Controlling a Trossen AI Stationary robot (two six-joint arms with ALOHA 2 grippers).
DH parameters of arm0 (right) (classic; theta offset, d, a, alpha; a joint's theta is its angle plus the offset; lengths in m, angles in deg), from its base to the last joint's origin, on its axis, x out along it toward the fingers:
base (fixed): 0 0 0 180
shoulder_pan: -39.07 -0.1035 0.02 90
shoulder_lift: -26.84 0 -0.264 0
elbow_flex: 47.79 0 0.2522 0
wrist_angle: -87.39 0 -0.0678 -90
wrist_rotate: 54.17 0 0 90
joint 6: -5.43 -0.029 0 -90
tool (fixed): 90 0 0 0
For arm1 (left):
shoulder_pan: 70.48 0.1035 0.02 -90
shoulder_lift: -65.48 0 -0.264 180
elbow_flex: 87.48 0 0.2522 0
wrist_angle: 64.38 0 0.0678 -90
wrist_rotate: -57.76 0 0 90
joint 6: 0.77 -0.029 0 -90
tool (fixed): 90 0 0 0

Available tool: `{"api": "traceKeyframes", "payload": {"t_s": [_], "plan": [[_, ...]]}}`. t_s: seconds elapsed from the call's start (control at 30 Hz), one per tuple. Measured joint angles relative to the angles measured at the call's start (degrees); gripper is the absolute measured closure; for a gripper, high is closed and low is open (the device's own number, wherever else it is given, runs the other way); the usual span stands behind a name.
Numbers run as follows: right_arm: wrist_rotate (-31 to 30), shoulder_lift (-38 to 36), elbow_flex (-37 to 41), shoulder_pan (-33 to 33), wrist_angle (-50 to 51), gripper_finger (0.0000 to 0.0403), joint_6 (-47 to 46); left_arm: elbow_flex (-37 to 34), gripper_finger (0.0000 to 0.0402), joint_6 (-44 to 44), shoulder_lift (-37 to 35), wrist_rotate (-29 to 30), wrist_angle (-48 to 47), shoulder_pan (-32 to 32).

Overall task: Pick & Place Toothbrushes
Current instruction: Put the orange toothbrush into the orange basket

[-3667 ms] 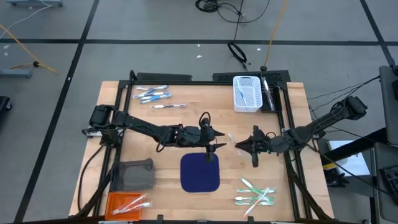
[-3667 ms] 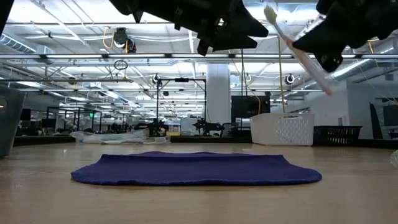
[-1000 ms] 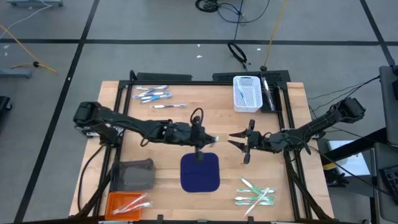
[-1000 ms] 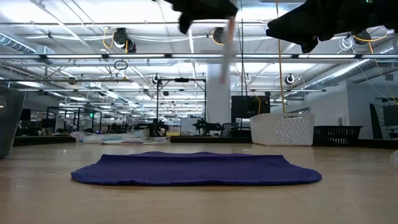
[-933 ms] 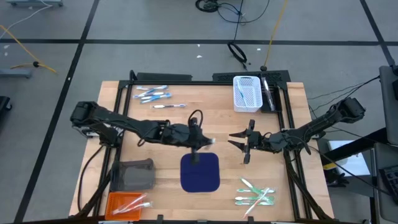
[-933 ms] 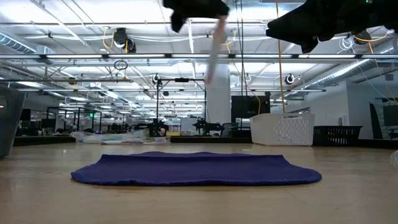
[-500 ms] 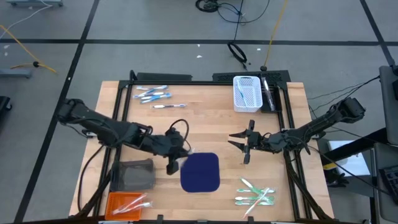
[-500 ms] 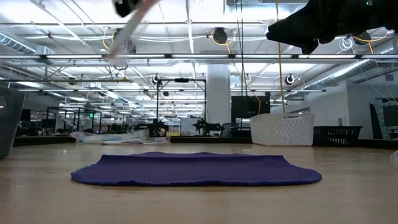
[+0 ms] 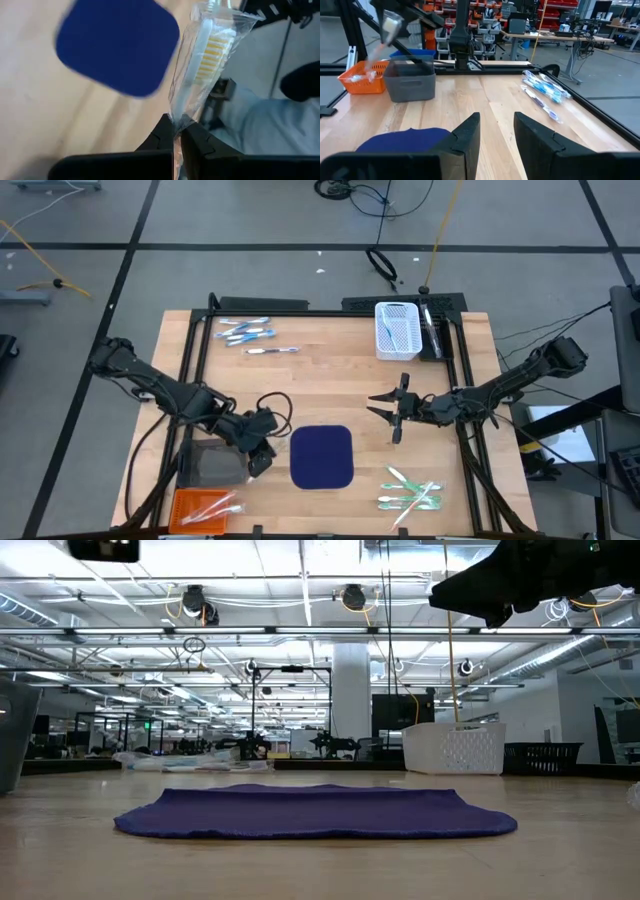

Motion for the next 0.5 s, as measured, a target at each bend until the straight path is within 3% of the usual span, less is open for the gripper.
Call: {"api": "traceKeyframes", "payload": {"t_s": [0.2,0.5], "plan": [[0.00,0.00,0.00,0.00,0.55,0.0293,0.67,0.00,0.0400,7.28,0.02,-5.11,-3.05,-3.38],[0.00,0.00,0.00,0.00,0.74,0.0294,0.87,0.00,0.0400,19.83,0.69,-5.62,-10.86,-10.51]]}}
